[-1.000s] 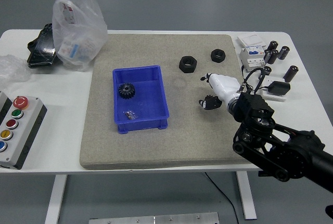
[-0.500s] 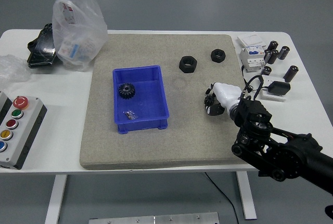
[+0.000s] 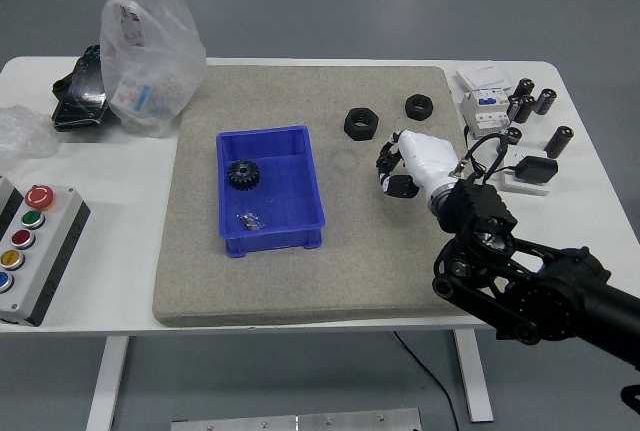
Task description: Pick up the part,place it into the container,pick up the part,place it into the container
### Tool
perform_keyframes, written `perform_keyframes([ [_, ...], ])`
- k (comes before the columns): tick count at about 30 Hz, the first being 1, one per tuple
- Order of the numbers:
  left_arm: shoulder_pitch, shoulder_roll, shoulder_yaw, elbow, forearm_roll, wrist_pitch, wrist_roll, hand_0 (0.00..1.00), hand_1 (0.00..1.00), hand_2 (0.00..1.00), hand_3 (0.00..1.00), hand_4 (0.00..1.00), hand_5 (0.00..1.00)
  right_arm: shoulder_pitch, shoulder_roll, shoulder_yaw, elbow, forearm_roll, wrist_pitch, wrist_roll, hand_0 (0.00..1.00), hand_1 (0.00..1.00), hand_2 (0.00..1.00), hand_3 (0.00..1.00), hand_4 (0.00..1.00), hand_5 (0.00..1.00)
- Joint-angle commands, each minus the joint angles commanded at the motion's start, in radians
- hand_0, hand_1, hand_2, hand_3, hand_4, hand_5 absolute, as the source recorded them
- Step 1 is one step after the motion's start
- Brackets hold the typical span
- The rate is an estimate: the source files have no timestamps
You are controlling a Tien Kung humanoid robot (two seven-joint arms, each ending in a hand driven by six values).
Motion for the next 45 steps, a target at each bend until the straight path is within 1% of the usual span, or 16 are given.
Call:
perform_keyframes([
  [4, -0.001, -0.001, 0.001, 0.000, -0.002, -0.001, 0.001, 0.625, 0.548, 0.438, 0.616, 0.688, 0.369, 0.047, 0.031, -0.064, 0.044, 0.029, -0.066, 0.001, 0.426, 0.535, 0.323, 0.486, 0.342, 0.002],
  [8, -0.003, 0.001, 0.001, 0.000, -0.002, -0.001, 0.002, 0.625, 0.548, 0.438, 0.616, 0.688, 0.369, 0.088, 0.053, -0.132, 0.057, 0.110, -0.086, 0.052, 0.426, 0.535, 0.323, 0.486, 0.342, 0.002],
  [9, -0.003, 0.001, 0.001, 0.000, -0.002, -0.001, 0.002, 0.625, 0.548, 0.438, 0.616, 0.688, 0.369, 0.094, 0.056, -0.141, 0.058, 0.123, -0.081, 0.064, 0.426, 0.535, 0.323, 0.486, 0.342, 0.002],
  [10, -0.003, 0.002, 0.000, 0.000, -0.001, -0.001, 0.002, 0.625, 0.548, 0.440, 0.617, 0.691, 0.378, 0.100, 0.059, -0.150, 0.060, 0.136, -0.074, 0.076, 0.530, 0.602, 0.486, 0.584, 0.497, 0.002],
  [15, -0.001, 0.003, -0.022, 0.000, 0.005, 0.000, 0.000, 0.625, 0.548, 0.440, 0.617, 0.691, 0.378, 0.116, 0.069, -0.155, 0.074, 0.096, -0.002, 0.084, 0.530, 0.602, 0.486, 0.584, 0.497, 0.002],
  [16, -0.001, 0.003, -0.023, 0.000, 0.005, 0.000, 0.000, 0.625, 0.548, 0.440, 0.617, 0.694, 0.382, 0.118, 0.070, -0.152, 0.079, 0.077, 0.013, 0.080, 0.496, 0.693, 0.692, 0.713, 0.423, 0.086],
  [20, -0.003, 0.004, -0.023, 0.000, 0.007, 0.001, -0.002, 0.625, 0.548, 0.440, 0.617, 0.694, 0.382, 0.125, 0.074, -0.144, 0.087, 0.031, 0.063, 0.060, 0.496, 0.693, 0.692, 0.713, 0.423, 0.086],
  [21, -0.003, 0.004, -0.022, 0.000, 0.007, 0.000, -0.002, 0.625, 0.548, 0.440, 0.617, 0.695, 0.386, 0.126, 0.075, -0.143, 0.087, 0.029, 0.076, 0.054, 0.508, 0.763, 0.775, 0.778, 0.607, 0.080],
  [26, -0.005, 0.004, -0.017, 0.000, 0.007, -0.001, -0.001, 0.625, 0.548, 0.440, 0.617, 0.695, 0.386, 0.130, 0.077, -0.137, 0.086, 0.041, 0.135, 0.028, 0.508, 0.763, 0.775, 0.778, 0.607, 0.080],
  [27, -0.005, 0.004, -0.016, 0.000, 0.007, -0.001, -0.001, 0.625, 0.548, 0.440, 0.617, 0.694, 0.389, 0.129, 0.077, -0.136, 0.086, 0.048, 0.143, 0.025, 0.516, 0.764, 0.779, 0.788, 0.654, 0.118],
  [32, -0.005, 0.005, -0.017, 0.000, 0.010, -0.001, 0.000, 0.625, 0.548, 0.440, 0.617, 0.694, 0.389, 0.120, 0.076, -0.124, 0.081, 0.059, 0.146, 0.022, 0.516, 0.764, 0.779, 0.788, 0.654, 0.118],
  [37, -0.006, 0.003, -0.015, 0.000, 0.011, -0.002, 0.000, 0.625, 0.549, 0.440, 0.616, 0.693, 0.389, 0.092, 0.069, -0.094, 0.071, 0.071, 0.091, 0.041, 0.511, 0.755, 0.781, 0.800, 0.687, 0.153],
  [39, -0.007, 0.002, -0.014, 0.000, 0.012, -0.003, 0.000, 0.625, 0.549, 0.440, 0.616, 0.693, 0.389, 0.056, 0.058, -0.053, 0.058, 0.097, 0.040, 0.071, 0.511, 0.755, 0.781, 0.800, 0.687, 0.153],
  [40, -0.007, 0.001, -0.013, 0.000, 0.012, -0.003, 0.000, 0.625, 0.549, 0.440, 0.616, 0.692, 0.390, 0.035, 0.051, -0.030, 0.045, 0.123, 0.009, 0.096, 0.471, 0.707, 0.727, 0.725, 0.687, 0.175],
  [41, -0.007, 0.000, -0.012, 0.000, 0.013, -0.003, 0.000, 0.625, 0.549, 0.440, 0.616, 0.692, 0.390, 0.016, 0.045, -0.009, 0.030, 0.153, -0.022, 0.124, 0.471, 0.707, 0.727, 0.725, 0.687, 0.175],
  [45, -0.007, -0.003, -0.013, 0.000, 0.017, -0.004, 0.002, 0.625, 0.549, 0.440, 0.616, 0.692, 0.390, -0.089, 0.024, 0.101, -0.031, 0.315, -0.159, 0.286, 0.471, 0.707, 0.727, 0.725, 0.687, 0.175],
])
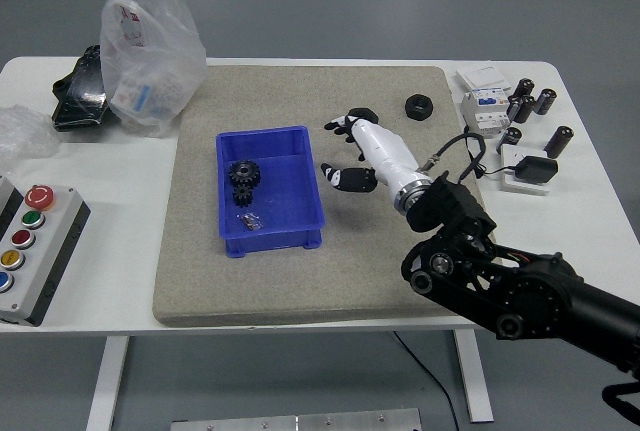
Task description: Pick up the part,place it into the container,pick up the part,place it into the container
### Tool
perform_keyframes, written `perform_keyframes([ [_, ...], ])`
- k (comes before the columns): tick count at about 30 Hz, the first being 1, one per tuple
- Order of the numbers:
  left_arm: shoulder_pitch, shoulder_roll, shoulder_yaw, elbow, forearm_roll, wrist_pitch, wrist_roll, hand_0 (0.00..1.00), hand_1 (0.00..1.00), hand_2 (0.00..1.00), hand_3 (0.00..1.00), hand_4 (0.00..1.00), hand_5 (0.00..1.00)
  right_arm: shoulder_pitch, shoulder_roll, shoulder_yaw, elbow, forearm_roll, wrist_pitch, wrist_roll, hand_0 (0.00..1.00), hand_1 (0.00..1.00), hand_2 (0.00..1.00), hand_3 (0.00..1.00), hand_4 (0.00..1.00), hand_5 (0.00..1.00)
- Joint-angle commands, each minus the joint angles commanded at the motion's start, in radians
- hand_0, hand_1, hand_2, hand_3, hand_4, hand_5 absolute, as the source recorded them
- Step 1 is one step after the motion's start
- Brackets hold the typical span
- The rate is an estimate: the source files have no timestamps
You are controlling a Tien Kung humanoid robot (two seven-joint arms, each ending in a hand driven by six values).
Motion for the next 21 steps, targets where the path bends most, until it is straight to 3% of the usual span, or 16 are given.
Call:
perform_keyframes([
  [1, 0.000, 0.000, 0.000, 0.000, 0.000, 0.000, -0.001, 0.625, 0.549, 0.442, 0.616, 0.682, 0.385, -0.026, -0.002, 0.027, -0.003, 0.036, -0.024, 0.036, 0.606, 0.683, 0.680, 0.684, 0.686, 0.279],
  [4, 0.001, 0.001, 0.000, 0.000, 0.000, 0.000, -0.006, 0.625, 0.549, 0.442, 0.616, 0.682, 0.385, -0.127, -0.008, 0.132, 0.022, 0.162, -0.082, 0.162, 0.606, 0.683, 0.680, 0.684, 0.686, 0.279],
  [6, 0.003, 0.001, 0.001, 0.000, -0.002, 0.001, -0.009, 0.625, 0.549, 0.442, 0.616, 0.682, 0.385, -0.187, -0.016, 0.195, 0.050, 0.231, -0.085, 0.232, 0.606, 0.683, 0.680, 0.684, 0.686, 0.279],
  [7, 0.004, 0.001, 0.001, 0.000, -0.002, 0.001, -0.010, 0.625, 0.548, 0.444, 0.615, 0.681, 0.386, -0.217, -0.024, 0.226, 0.064, 0.267, -0.079, 0.268, 0.697, 0.699, 0.693, 0.682, 0.674, 0.396],
  [14, 0.002, 0.001, 0.008, 0.000, -0.004, 0.002, -0.015, 0.625, 0.549, 0.446, 0.615, 0.681, 0.386, -0.418, -0.089, 0.412, 0.093, 0.531, -0.009, 0.532, 0.703, 0.701, 0.696, 0.678, 0.694, 0.398],
  [16, 0.000, 0.001, 0.016, 0.000, -0.013, 0.001, -0.019, 0.625, 0.549, 0.446, 0.615, 0.681, 0.386, -0.478, -0.090, 0.460, 0.090, 0.620, 0.017, 0.620, 0.703, 0.701, 0.696, 0.678, 0.694, 0.398],
  [21, 0.002, -0.002, 0.037, 0.000, -0.035, 0.000, -0.027, 0.625, 0.548, 0.475, 0.615, 0.682, 0.384, -0.578, -0.079, 0.535, 0.104, 0.759, 0.048, 0.760, 0.705, 0.702, 0.698, 0.677, 0.727, 0.388],
])
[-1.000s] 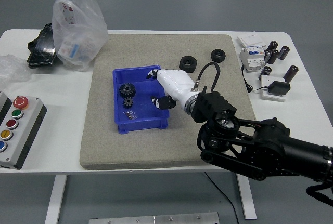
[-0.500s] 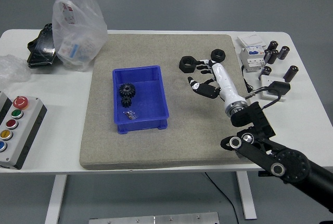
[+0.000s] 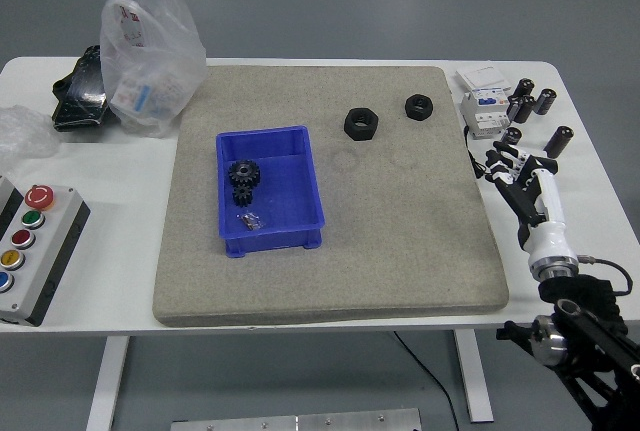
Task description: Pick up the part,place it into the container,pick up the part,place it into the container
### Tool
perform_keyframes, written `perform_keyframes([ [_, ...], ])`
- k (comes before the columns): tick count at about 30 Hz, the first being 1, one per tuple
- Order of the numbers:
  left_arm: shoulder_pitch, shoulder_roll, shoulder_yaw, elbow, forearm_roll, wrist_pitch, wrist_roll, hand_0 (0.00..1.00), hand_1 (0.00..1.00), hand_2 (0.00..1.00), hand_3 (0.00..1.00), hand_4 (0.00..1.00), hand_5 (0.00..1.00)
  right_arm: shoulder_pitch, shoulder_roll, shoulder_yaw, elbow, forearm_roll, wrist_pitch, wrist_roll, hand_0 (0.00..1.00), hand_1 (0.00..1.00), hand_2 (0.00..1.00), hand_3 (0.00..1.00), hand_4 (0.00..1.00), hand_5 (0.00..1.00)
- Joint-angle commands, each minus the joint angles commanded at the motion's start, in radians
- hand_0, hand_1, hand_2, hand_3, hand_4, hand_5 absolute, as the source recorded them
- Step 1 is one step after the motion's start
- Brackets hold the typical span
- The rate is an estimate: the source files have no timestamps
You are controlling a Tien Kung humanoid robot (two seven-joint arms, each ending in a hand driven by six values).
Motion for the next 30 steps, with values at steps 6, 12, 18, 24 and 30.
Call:
perform_keyframes([
  [6, 0.005, 0.006, 0.009, 0.000, -0.003, 0.000, -0.006, 0.624, 0.549, 0.502, 0.618, 0.683, 0.383, -0.028, -0.001, 0.048, 0.024, 0.088, -0.002, 0.096, 0.708, 0.707, 0.705, 0.680, 0.740, 0.409],
  [12, 0.007, 0.005, 0.010, 0.000, -0.001, -0.001, -0.006, 0.625, 0.549, 0.504, 0.619, 0.686, 0.383, 0.003, 0.025, 0.078, 0.017, 0.019, -0.015, 0.041, 0.756, 0.721, 0.730, 0.694, 0.735, 0.437],
  [18, 0.009, 0.001, 0.023, 0.000, -0.001, -0.002, 0.000, 0.625, 0.549, 0.502, 0.619, 0.689, 0.383, 0.022, 0.039, 0.107, 0.022, -0.125, -0.030, -0.075, 0.774, 0.731, 0.750, 0.711, 0.737, 0.450],
  [24, 0.009, 0.005, 0.016, 0.000, 0.000, -0.002, -0.005, 0.625, 0.549, 0.504, 0.619, 0.694, 0.378, 0.018, 0.049, 0.128, 0.027, -0.156, -0.046, -0.074, 0.770, 0.728, 0.744, 0.707, 0.733, 0.454],
  [30, 0.002, 0.007, 0.020, 0.000, -0.002, -0.003, -0.009, 0.625, 0.549, 0.510, 0.618, 0.696, 0.376, 0.016, 0.055, 0.135, 0.021, -0.109, -0.066, -0.031, 0.757, 0.718, 0.732, 0.697, 0.726, 0.448],
])
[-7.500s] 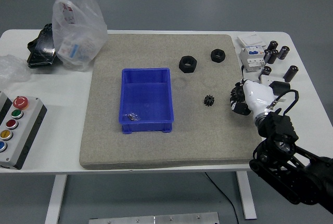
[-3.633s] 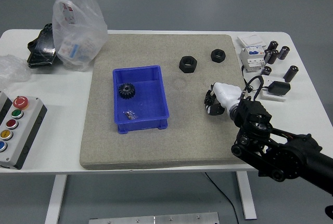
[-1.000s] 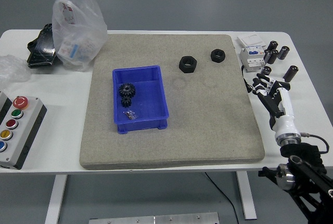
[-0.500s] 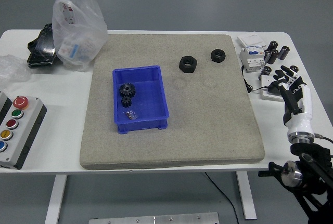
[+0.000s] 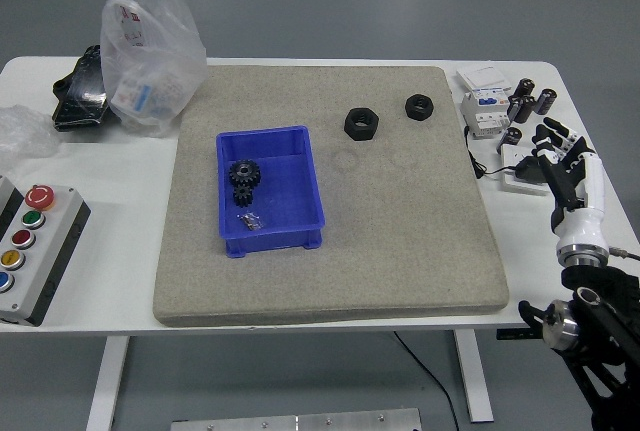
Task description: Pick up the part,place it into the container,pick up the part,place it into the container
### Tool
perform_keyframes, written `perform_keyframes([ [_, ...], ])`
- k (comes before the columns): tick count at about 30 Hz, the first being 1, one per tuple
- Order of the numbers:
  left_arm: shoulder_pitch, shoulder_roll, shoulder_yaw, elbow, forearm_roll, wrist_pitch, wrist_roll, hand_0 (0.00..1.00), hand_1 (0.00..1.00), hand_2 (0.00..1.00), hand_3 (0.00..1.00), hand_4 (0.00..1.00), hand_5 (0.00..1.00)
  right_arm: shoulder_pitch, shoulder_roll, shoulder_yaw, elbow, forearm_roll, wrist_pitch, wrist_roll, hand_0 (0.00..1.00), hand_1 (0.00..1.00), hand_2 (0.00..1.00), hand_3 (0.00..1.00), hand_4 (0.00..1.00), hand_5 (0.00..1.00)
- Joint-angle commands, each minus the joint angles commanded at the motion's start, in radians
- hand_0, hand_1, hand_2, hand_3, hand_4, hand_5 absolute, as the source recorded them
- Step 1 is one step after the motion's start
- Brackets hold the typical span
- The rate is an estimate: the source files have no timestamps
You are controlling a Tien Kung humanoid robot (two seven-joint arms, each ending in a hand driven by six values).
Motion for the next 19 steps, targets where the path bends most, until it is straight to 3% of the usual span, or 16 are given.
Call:
perform_keyframes([
  [3, -0.003, -0.001, 0.004, 0.000, -0.002, 0.000, -0.001, 0.625, 0.549, 0.510, 0.618, 0.696, 0.376, -0.002, 0.002, 0.007, 0.002, 0.022, -0.007, 0.020, 0.757, 0.718, 0.732, 0.697, 0.726, 0.448],
  [4, -0.004, -0.001, 0.005, 0.000, 0.000, -0.001, 0.000, 0.625, 0.549, 0.511, 0.618, 0.699, 0.370, -0.002, 0.003, 0.009, 0.003, 0.025, -0.008, 0.023, 0.746, 0.707, 0.723, 0.692, 0.725, 0.403],
  [19, -0.018, 0.006, 0.014, 0.000, -0.006, -0.003, -0.005, 0.625, 0.549, 0.511, 0.618, 0.701, 0.361, 0.001, 0.010, 0.024, 0.010, 0.042, -0.017, 0.046, 0.746, 0.711, 0.715, 0.688, 0.721, 0.414],
])
